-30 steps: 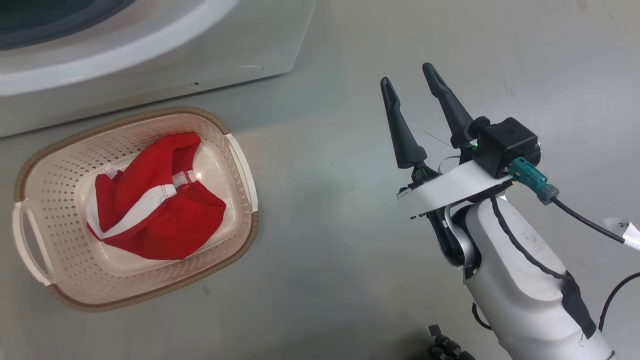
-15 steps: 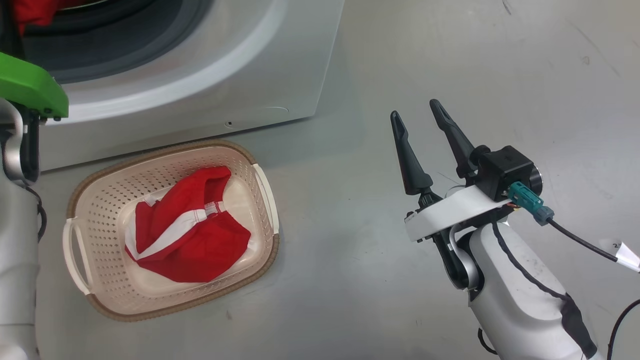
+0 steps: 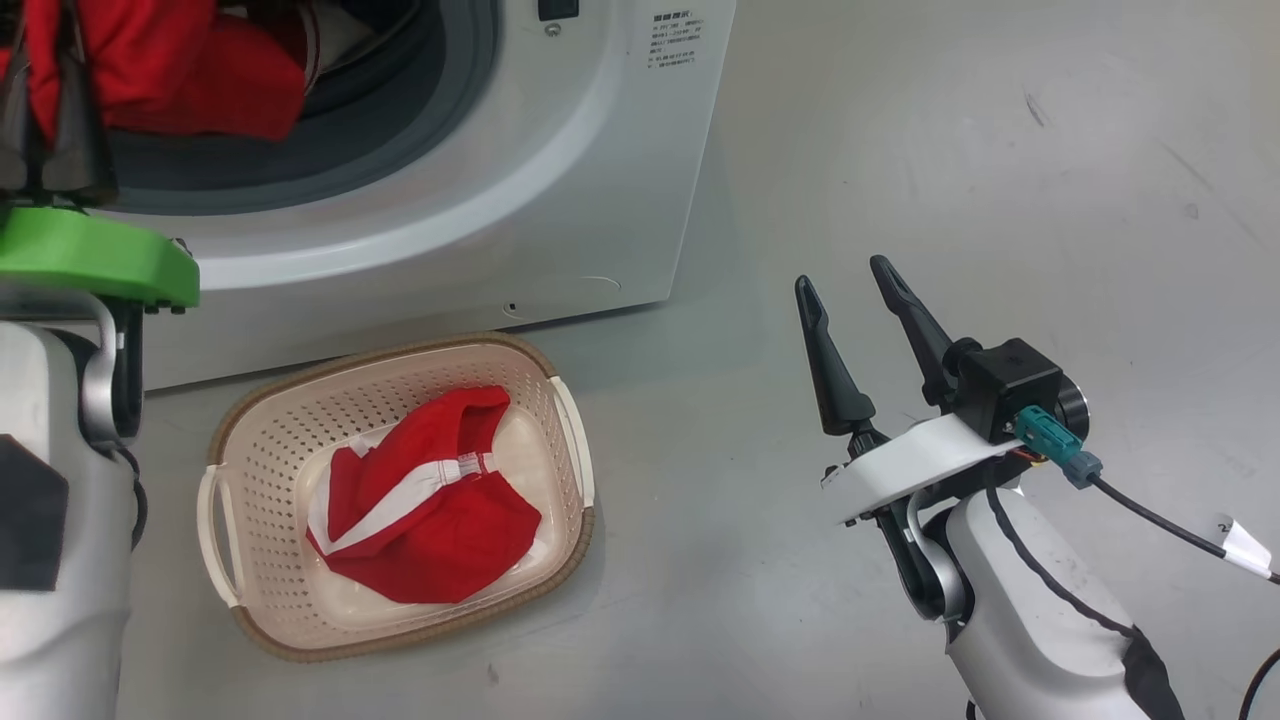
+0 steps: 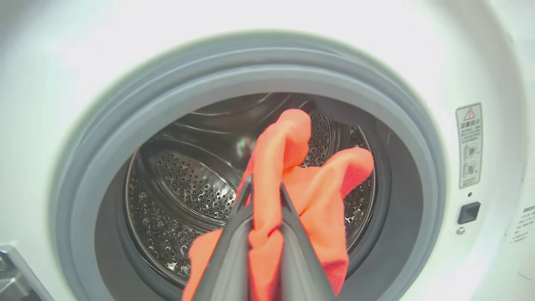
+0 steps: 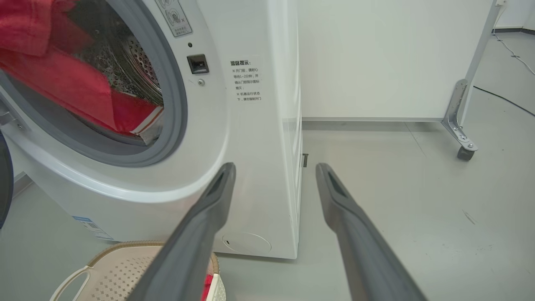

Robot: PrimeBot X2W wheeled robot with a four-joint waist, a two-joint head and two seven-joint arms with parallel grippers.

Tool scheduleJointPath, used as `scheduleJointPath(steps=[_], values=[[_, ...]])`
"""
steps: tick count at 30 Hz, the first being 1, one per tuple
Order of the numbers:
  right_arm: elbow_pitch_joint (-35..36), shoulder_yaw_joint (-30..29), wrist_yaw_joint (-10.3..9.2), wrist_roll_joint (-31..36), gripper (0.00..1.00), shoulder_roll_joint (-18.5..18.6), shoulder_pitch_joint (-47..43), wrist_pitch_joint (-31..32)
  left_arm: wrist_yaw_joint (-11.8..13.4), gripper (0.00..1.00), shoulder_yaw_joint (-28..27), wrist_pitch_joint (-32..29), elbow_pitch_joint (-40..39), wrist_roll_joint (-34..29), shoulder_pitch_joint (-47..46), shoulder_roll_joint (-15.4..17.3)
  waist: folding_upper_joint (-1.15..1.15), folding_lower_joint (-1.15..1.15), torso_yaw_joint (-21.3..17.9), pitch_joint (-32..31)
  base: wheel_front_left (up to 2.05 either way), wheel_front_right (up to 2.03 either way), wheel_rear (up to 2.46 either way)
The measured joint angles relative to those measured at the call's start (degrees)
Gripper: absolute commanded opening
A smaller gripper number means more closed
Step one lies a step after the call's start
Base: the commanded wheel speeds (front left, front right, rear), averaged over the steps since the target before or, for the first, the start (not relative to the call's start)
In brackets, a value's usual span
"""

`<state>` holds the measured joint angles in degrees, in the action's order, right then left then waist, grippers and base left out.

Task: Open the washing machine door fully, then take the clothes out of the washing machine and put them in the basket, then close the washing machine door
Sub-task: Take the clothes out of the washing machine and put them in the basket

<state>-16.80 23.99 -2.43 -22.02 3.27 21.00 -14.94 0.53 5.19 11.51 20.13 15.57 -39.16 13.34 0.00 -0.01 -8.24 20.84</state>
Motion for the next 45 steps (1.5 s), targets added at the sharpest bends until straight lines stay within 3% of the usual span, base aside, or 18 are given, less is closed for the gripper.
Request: scheduleJointPath(steps=[22,32,45], values=[[-1.35,-0.75,0.85,0.49,1.00,0.00,-4.82,0.00,3.22,0.00,0.48,1.67,-18.93,-1.08,14.29,-1.88,0.00,0.00,1.50,-7.70,0.00,0.00,0.00],[-1.37,-0.64,1.00,0.51,1.00,-0.03,-6.25,0.00,3.81,0.00,2.00,-2.77,-19.50,-0.56,23.84,-3.59,0.00,0.00,1.13,-9.25,0.00,0.00,0.00],[0.49,-0.45,1.02,0.52,1.00,-0.03,-6.16,0.00,4.31,0.00,2.26,-6.57,-11.88,3.53,30.86,-6.43,0.00,0.00,0.28,-6.81,0.00,0.00,0.00]])
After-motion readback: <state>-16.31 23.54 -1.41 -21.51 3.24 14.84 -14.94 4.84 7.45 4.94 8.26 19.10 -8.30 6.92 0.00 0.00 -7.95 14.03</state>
